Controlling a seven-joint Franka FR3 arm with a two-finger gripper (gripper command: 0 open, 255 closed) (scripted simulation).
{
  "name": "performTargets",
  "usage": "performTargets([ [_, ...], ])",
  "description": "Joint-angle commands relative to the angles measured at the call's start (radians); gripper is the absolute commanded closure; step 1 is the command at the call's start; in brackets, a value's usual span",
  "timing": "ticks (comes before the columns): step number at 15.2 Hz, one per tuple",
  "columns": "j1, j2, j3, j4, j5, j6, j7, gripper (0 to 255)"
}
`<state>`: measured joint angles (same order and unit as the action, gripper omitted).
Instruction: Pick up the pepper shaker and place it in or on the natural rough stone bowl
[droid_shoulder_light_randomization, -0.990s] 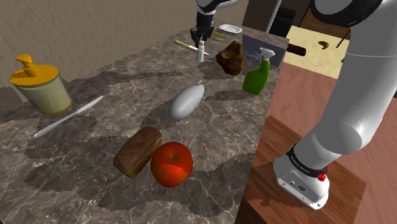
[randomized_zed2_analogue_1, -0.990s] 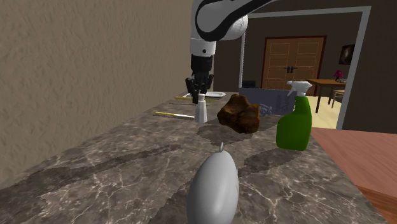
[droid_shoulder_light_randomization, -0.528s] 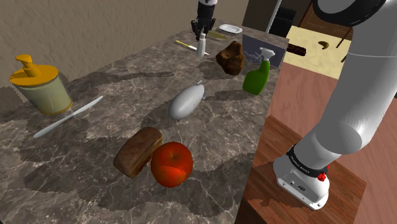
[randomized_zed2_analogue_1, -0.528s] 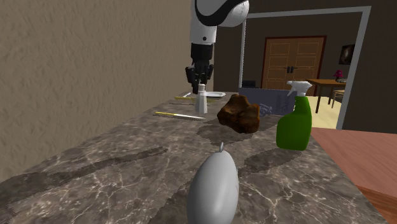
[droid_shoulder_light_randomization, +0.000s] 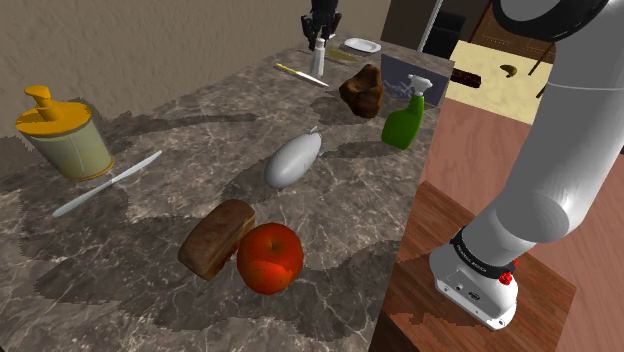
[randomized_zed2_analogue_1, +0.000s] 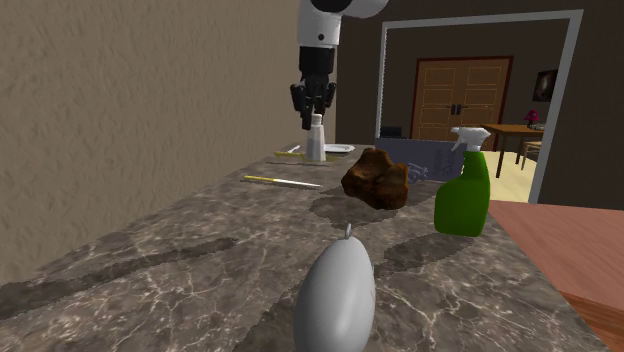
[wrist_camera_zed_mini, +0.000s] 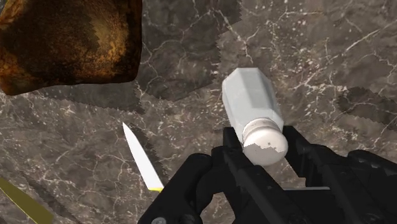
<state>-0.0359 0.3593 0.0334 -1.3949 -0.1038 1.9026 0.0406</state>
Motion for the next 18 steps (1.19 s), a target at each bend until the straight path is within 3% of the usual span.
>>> performTargets([
  [1, 0.000, 0.002, 0.000, 0.030, 0.001, -0.029, -0.004, 255],
  [11, 0.003, 0.031, 0.000, 0.209, 0.003, -0.178, -0.016, 255],
  [18, -0.105, -0.005, -0.037, 0.195, 0.040, -0.188, -0.162, 255],
])
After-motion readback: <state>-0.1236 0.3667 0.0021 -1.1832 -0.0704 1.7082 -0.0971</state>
